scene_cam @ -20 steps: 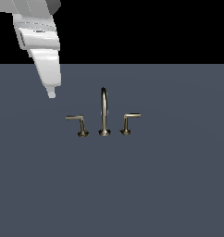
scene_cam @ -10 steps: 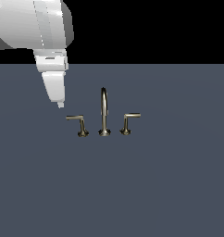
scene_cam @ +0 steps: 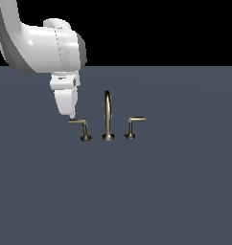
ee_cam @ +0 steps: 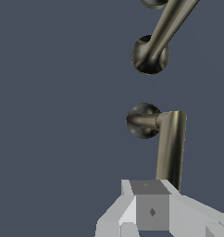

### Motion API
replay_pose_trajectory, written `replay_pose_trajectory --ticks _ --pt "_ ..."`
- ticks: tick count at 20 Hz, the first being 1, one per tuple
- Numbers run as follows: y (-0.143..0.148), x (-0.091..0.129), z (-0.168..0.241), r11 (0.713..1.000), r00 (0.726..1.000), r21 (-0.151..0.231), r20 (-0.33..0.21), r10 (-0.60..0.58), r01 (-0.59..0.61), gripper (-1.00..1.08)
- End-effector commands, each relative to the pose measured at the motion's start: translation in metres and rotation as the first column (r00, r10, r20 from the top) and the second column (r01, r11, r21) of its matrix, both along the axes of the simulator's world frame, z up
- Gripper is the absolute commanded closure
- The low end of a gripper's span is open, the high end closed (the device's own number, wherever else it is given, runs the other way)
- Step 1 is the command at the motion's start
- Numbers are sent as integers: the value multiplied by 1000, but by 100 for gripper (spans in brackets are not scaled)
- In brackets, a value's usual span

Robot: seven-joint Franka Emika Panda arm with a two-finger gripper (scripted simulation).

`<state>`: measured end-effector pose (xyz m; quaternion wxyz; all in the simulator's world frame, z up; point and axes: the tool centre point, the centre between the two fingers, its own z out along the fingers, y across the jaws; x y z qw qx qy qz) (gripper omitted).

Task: Turn on the faucet by rotating a designated handle.

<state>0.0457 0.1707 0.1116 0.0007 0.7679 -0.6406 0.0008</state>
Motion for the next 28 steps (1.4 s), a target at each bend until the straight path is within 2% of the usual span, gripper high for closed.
replay_pose_trajectory --ticks 1,7,15,28 --pt "-3 9 -8 999 999 -1 1 -35 35 108" --pt "-7 21 -19 997 997 0 0 -80 80 108" --pt "-8 23 -20 996 996 1 0 -87 87 108" --pt "9 -15 -20 996 996 2 0 -88 88 108"
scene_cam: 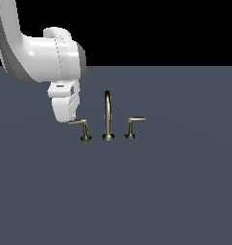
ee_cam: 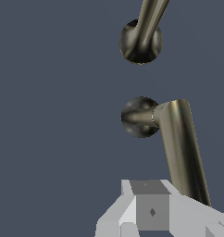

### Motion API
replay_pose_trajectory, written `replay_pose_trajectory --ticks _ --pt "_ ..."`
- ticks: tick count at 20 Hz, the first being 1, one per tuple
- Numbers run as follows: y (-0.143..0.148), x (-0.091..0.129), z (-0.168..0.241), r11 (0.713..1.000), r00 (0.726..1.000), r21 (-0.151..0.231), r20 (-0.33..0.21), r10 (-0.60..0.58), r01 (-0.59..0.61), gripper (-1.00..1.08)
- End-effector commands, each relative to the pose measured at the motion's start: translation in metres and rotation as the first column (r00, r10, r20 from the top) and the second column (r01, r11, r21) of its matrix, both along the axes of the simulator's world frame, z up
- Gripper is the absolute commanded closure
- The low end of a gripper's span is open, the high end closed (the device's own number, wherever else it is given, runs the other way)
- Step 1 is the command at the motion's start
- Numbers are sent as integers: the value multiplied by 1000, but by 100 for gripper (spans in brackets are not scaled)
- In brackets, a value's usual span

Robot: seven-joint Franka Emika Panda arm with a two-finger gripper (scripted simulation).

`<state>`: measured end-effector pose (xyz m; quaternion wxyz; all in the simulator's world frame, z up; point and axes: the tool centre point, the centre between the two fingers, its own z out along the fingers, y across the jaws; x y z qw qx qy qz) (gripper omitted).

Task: Turn on the faucet by rotating a designated handle.

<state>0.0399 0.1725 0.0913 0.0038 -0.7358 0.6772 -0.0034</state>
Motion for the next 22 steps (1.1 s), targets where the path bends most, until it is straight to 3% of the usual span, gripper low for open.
replay_pose_trajectory --ticks 1,16,18,22 --pt "0 0 0 1000 1000 1 0 0 0 108" --pt "-9 -47 0 1000 1000 -1 -9 8 -8 108" --pt "-6 -41 0 1000 1000 5 -1 10 -10 108" --pt "-19 -49 0 1000 1000 3 -4 10 -10 108"
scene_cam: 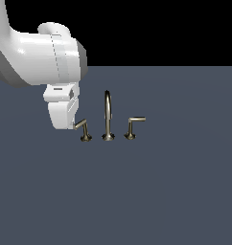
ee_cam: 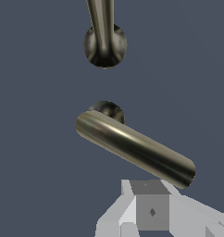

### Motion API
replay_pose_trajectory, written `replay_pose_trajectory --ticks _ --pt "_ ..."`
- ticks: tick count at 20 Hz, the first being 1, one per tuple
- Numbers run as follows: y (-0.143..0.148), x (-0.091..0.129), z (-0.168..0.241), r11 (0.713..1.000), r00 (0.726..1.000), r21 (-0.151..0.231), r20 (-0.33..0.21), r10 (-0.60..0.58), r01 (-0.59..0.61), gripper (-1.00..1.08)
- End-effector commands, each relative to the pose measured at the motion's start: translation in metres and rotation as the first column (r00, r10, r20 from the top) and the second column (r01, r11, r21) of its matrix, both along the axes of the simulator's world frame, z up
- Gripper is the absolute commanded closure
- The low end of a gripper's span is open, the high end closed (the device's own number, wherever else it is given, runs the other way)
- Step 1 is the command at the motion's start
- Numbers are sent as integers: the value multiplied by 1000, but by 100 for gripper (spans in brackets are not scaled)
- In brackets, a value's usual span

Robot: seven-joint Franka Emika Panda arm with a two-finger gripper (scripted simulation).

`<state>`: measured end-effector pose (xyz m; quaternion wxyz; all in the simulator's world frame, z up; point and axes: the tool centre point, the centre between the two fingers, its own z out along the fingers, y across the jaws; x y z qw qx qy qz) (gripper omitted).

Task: Turn on the faucet by rotating a designated handle.

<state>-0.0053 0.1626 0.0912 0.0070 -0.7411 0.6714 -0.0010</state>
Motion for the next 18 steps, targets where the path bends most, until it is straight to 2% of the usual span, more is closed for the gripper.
replay_pose_trajectory --ticks 1,8,9,10,18 --pt "-13 -6 0 1000 1000 -6 -5 -6 6 108" --pt "-37 -20 0 1000 1000 -9 -10 -6 6 108" --pt "-37 -20 0 1000 1000 -9 -10 -6 6 108" --pt "-19 -21 0 1000 1000 0 -8 17 -17 108" --pt "-75 -5 0 1000 1000 -8 -11 -4 4 108"
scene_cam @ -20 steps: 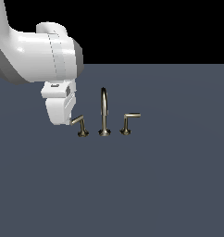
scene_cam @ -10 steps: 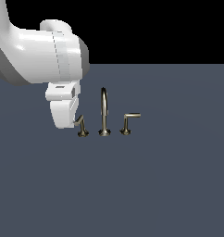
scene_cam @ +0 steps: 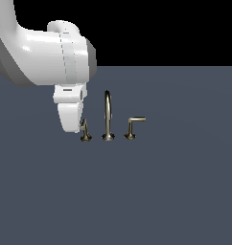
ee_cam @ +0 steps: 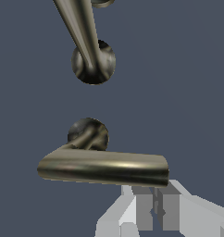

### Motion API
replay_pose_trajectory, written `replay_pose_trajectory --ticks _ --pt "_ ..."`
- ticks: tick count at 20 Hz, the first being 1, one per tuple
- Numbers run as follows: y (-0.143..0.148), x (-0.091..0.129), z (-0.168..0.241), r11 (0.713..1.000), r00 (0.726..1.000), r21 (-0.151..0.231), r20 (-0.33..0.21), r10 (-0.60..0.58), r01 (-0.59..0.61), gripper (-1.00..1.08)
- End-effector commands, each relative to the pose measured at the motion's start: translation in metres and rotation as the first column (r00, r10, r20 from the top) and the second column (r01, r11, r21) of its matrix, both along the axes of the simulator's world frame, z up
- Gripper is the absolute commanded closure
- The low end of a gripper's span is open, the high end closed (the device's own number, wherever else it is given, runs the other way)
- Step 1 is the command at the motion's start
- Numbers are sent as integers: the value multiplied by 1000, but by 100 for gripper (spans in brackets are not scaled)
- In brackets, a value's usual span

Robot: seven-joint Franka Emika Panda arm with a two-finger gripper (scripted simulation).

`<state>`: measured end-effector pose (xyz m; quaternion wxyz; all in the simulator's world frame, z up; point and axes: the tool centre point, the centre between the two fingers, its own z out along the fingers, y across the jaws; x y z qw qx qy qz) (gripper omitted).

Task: Turn on the faucet by rotating a designated handle.

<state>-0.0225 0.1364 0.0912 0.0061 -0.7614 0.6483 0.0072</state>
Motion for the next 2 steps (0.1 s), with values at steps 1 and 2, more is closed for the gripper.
replay_pose_trajectory --ticks 1,2 --pt "-55 13 0 998 998 -19 3 -68 68 108" --pt "-55 13 0 998 998 -19 3 -68 68 108"
